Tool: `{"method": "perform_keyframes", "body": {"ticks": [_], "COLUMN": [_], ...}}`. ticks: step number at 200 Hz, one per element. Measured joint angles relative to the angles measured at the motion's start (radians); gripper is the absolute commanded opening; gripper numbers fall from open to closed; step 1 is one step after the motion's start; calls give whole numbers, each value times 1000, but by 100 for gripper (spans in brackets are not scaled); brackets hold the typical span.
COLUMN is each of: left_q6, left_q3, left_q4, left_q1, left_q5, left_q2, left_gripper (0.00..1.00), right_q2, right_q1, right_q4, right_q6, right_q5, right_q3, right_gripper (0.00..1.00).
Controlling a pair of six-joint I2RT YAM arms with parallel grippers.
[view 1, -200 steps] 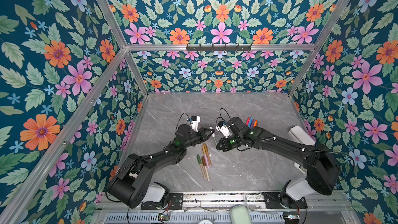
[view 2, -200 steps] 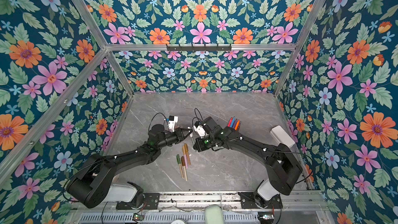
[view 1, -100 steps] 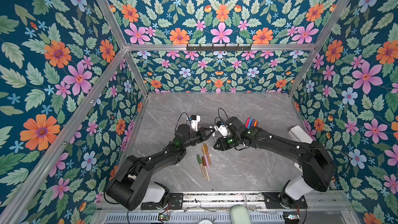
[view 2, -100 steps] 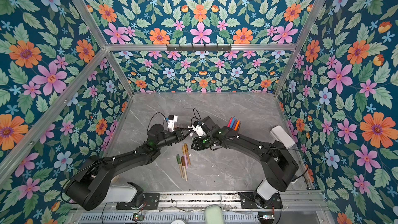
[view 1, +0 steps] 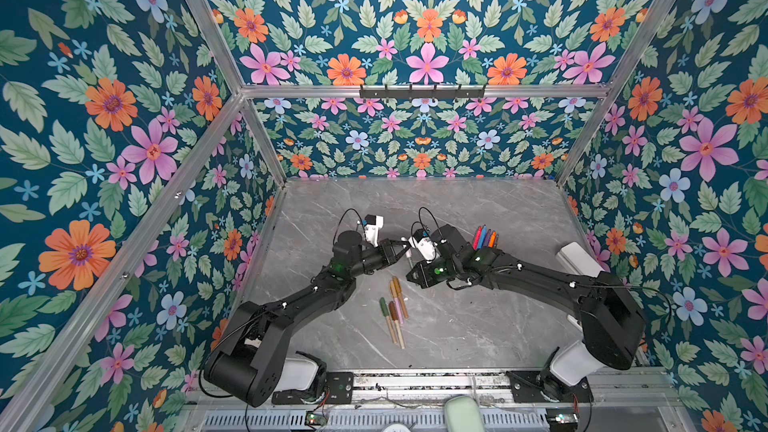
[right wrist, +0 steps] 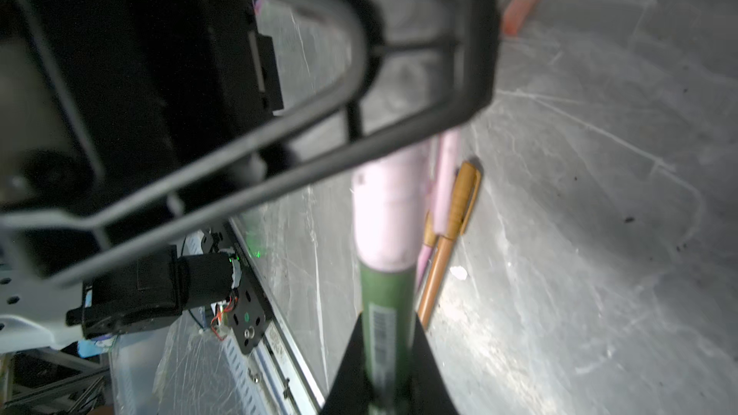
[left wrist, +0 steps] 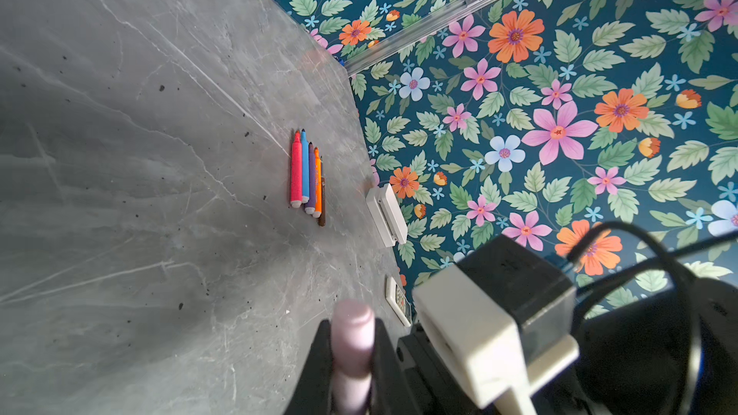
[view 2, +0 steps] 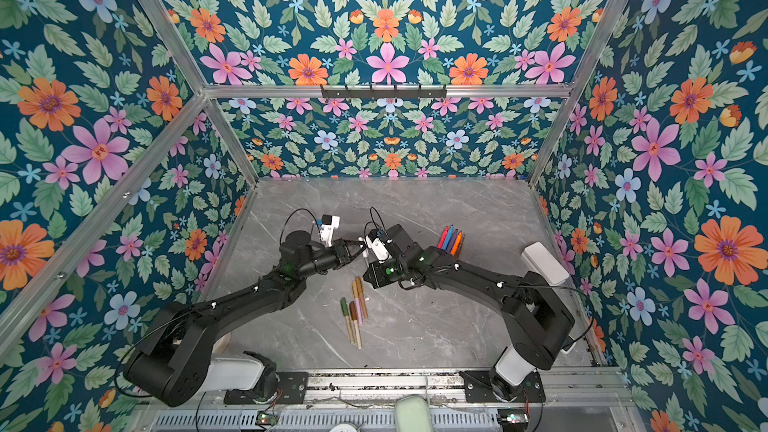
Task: Open the pen caps
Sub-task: 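Close the left gripper on the pink cap of the green pen, then pull the pink cap away with the left gripper while the right holds the pen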
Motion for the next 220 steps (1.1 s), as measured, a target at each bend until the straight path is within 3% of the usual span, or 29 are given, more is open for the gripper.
{"method": "perform_keyframes", "body": {"ticks": [28,72,108,145,220], "left_q6": [31,134,344,450,500], "left_q3": [78,153,173,100,104], "left_q4": [14,-116,-394,-528,-499], "left_q1": [99,159,165,211,288], "left_q5": [-42,-77,-277,-443,-418], "left_q2": [7,10,10,65,259], "left_gripper": [0,0,0,0,3], "right_q2": [5,-6,-25,-9,-5], "right_q1": [48,62,61,61,61], "right_q4": [-56,-41,-44,-50,-79], "right_q6": [27,70,69,66,54], "right_q5": [-3,12,39,45,56], "right_q3": [-53,-98,-100,-85,-78], "right_gripper": [0,0,0,0,0]}}
